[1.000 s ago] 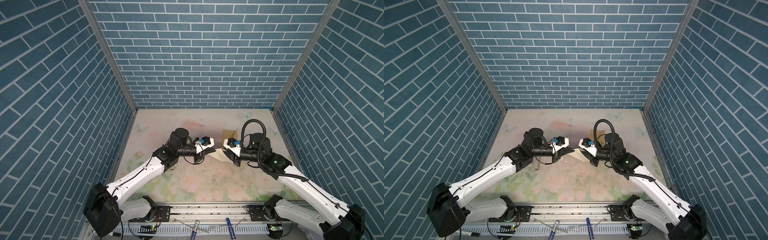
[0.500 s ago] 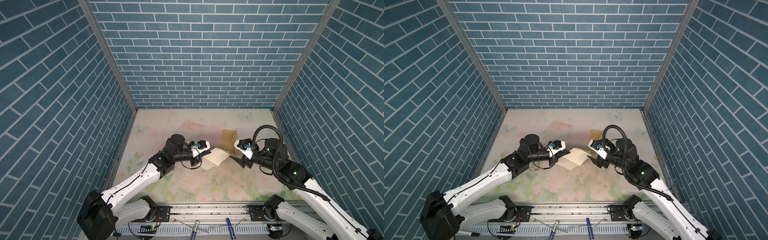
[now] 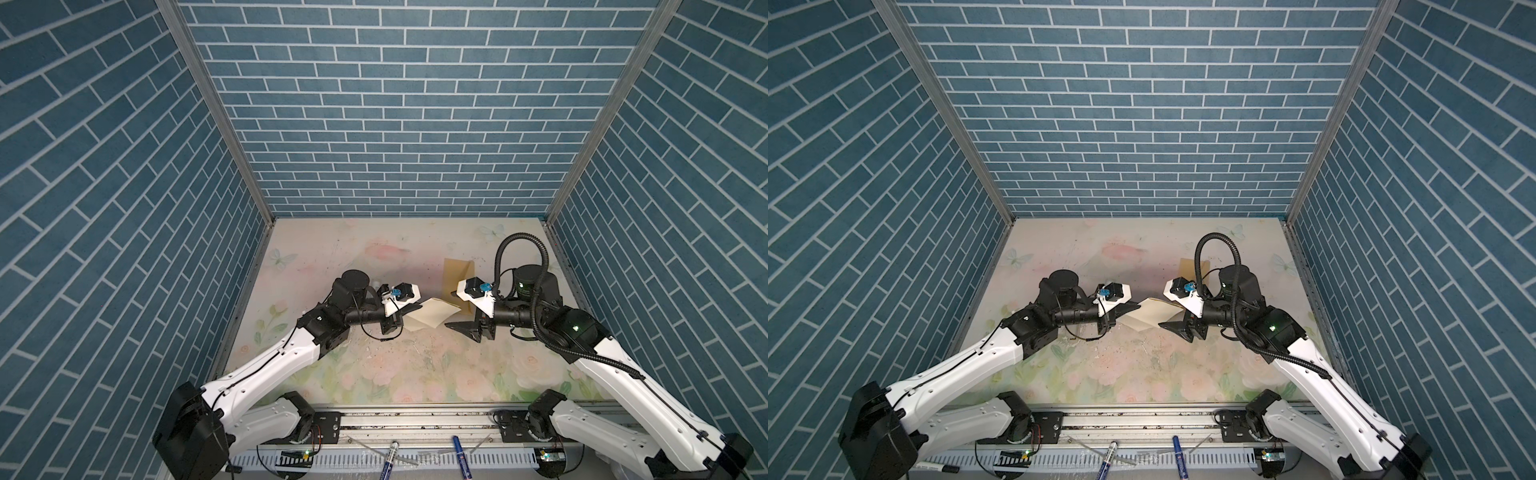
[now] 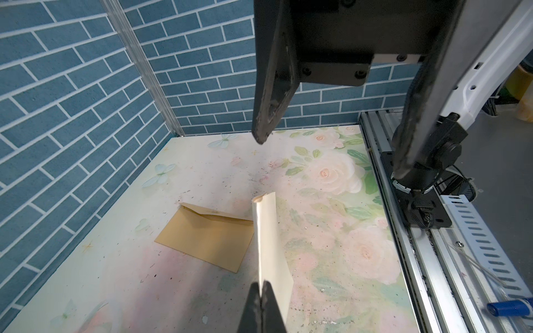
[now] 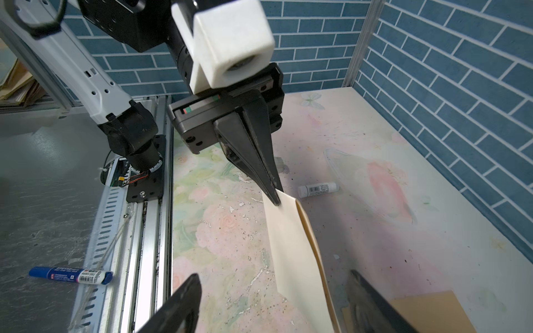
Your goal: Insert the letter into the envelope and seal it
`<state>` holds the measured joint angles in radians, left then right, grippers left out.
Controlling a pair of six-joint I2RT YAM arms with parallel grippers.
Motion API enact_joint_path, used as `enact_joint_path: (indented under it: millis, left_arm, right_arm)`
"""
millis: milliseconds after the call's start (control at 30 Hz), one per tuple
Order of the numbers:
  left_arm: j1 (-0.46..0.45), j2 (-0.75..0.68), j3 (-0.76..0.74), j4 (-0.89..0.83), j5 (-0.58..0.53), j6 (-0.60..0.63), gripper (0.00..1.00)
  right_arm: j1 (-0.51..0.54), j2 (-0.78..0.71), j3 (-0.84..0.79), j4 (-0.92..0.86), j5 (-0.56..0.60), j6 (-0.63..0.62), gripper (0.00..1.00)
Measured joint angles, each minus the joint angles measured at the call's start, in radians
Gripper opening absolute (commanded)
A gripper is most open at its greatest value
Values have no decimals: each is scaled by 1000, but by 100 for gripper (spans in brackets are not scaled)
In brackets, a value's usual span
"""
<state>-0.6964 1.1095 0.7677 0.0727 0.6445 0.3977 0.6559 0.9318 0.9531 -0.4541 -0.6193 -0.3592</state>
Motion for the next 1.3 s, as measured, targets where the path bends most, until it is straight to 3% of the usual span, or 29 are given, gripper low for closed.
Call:
enact_joint_path:
  millis: [200,667,800,1100,1300]
  left_arm:
    - [-9,0,0,2,18,0,0]
    - [-18,3,0,10,37,0,0]
    - [-18,8,0,16,37,-2,0]
    - [-20,16,-14,34,35,-26,17]
    - [-23,15,-44,39,27,-33,15]
  right_arm:
    - [6,96,23,23,-19,-2,58]
    - [33,179,48,59,-56,-16,0]
    - [33,179,48,65,-53,-15,0]
    - [33,146,47,71,-22,-32,0]
    - [33,84,47,73,23,-49,0]
